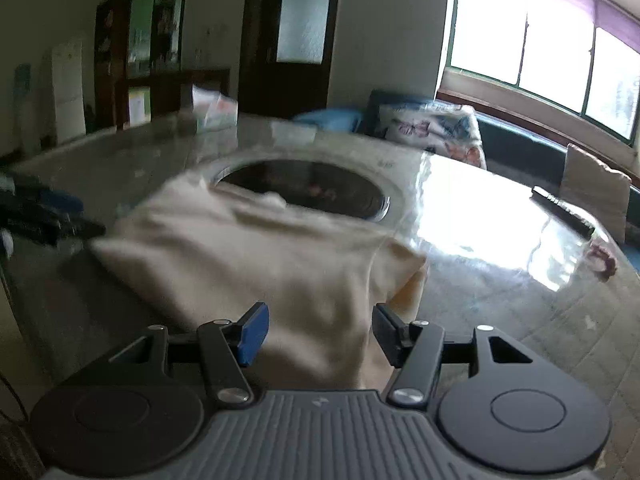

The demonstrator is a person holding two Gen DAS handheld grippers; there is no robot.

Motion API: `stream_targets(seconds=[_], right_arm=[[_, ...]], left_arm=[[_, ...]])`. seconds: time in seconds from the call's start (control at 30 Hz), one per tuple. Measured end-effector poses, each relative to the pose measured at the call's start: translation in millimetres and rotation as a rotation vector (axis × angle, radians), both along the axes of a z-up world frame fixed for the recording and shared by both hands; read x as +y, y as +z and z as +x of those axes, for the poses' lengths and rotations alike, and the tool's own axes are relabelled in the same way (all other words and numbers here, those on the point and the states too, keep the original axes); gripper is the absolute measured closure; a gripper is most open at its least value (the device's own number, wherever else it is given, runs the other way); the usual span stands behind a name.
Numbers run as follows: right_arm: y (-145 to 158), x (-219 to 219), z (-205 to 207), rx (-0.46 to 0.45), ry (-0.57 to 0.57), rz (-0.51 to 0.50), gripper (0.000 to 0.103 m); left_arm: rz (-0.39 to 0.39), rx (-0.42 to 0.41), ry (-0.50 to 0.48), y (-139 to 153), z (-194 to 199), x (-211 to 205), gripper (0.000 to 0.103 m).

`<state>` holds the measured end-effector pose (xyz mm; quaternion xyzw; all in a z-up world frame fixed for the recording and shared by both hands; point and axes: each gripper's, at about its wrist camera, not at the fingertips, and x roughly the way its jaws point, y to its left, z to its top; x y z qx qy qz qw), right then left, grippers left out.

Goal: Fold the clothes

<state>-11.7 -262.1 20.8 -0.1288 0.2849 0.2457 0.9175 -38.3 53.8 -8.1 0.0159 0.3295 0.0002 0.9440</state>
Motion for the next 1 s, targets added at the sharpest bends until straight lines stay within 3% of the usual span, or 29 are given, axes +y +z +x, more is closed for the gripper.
stream_targets(seconds=[0.17, 0.3, 0.57, 0.73, 0.9, 1.0], right_arm=[[-2, -2, -3, 0.005, 0.003, -0.04, 0.039], [9, 8, -4, -0.039, 0.046, -0.041, 0.035], [11, 50, 1, -0.075, 0.179, -0.058, 0.033], [0, 67, 3, -0.06, 0.234, -0.086, 0.026], [-7, 68, 0, -0.052, 0.259, -0.112, 0.025], [1, 66, 0, -0.071, 0.265, -0.11, 0.025]], left_arm=[[0.009, -0.02, -0.046, 6, 6, -15, 0.011], [0.017, -0.036, -0.083, 10, 11, -27, 0.005], [0.033, -0.066, -0.156, 18, 21, -52, 0.001], [0.048, -0.035, -0.18, 8, 27, -58, 0.0], [0.055, 0.001, -0.184, -2, 28, -55, 0.0], [0.05, -0.021, -0.176, 4, 28, -51, 0.0]])
